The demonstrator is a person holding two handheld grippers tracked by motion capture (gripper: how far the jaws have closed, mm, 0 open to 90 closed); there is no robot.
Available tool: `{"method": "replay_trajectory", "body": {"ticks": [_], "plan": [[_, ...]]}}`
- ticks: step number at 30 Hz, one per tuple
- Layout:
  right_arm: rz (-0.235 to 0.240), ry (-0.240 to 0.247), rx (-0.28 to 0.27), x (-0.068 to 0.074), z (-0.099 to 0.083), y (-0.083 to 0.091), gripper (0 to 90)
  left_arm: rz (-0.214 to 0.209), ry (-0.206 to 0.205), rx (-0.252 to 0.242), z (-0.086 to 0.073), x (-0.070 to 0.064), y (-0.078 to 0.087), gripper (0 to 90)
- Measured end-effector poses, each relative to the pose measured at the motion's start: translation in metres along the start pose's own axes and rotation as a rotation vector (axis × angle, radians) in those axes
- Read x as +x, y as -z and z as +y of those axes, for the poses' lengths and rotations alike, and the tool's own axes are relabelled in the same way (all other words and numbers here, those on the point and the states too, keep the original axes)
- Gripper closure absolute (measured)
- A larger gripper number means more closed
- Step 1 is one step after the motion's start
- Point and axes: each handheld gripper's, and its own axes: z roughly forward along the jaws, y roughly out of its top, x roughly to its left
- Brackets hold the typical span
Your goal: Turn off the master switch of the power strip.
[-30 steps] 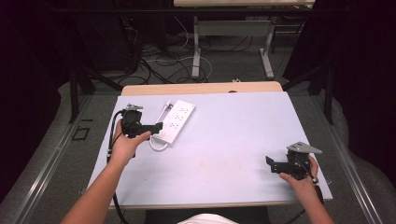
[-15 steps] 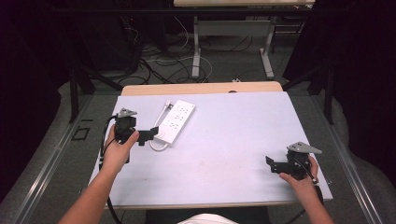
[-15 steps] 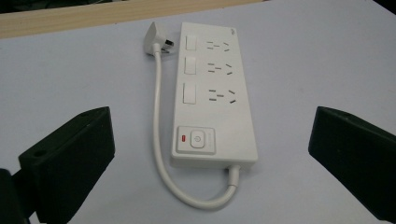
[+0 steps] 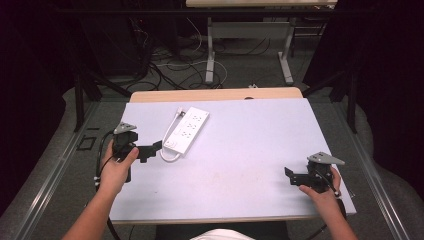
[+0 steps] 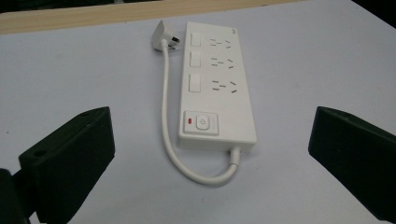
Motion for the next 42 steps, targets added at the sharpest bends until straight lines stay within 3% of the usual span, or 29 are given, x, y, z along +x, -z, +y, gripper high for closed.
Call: {"method": "replay_trajectory", "body": {"ticks": [5,6,7,9,18,26,27,34,38,42], "plan": [[-0.002,0.000,0.000,0.000,0.000,0.000,0.0,0.005,0.008,-0.022,-0.008,0.001,0.005,0.7],[-0.001,0.003,-0.001,0.000,0.000,0.000,0.0,0.002,0.002,-0.005,-0.009,0.002,0.008,0.7],[0.000,0.002,-0.001,0.000,0.000,0.000,0.0,0.012,0.008,-0.027,-0.011,0.002,0.008,0.7],[-0.001,0.001,-0.001,0.000,0.000,0.000,0.0,0.012,-0.003,-0.008,-0.013,0.004,0.012,0.7],[-0.009,0.000,-0.010,0.000,0.000,0.000,0.0,0.013,0.037,-0.030,-0.030,0.008,0.022,1.2],[0.001,-0.009,-0.004,0.000,0.001,0.001,0.0,0.033,0.057,0.004,-0.051,0.013,0.029,1.7],[0.000,-0.005,-0.005,0.000,0.001,0.001,0.0,0.044,0.062,-0.014,-0.054,0.014,0.029,1.7],[0.000,-0.011,-0.004,0.000,0.001,0.001,0.0,0.057,0.086,-0.003,-0.070,0.020,0.031,1.8],[0.000,-0.010,-0.003,0.000,0.000,0.001,0.0,0.048,0.127,-0.017,-0.079,0.021,0.029,2.2],[0.000,-0.010,-0.003,0.000,0.000,0.001,0.0,0.056,0.124,-0.008,-0.086,0.025,0.027,2.4]]}}
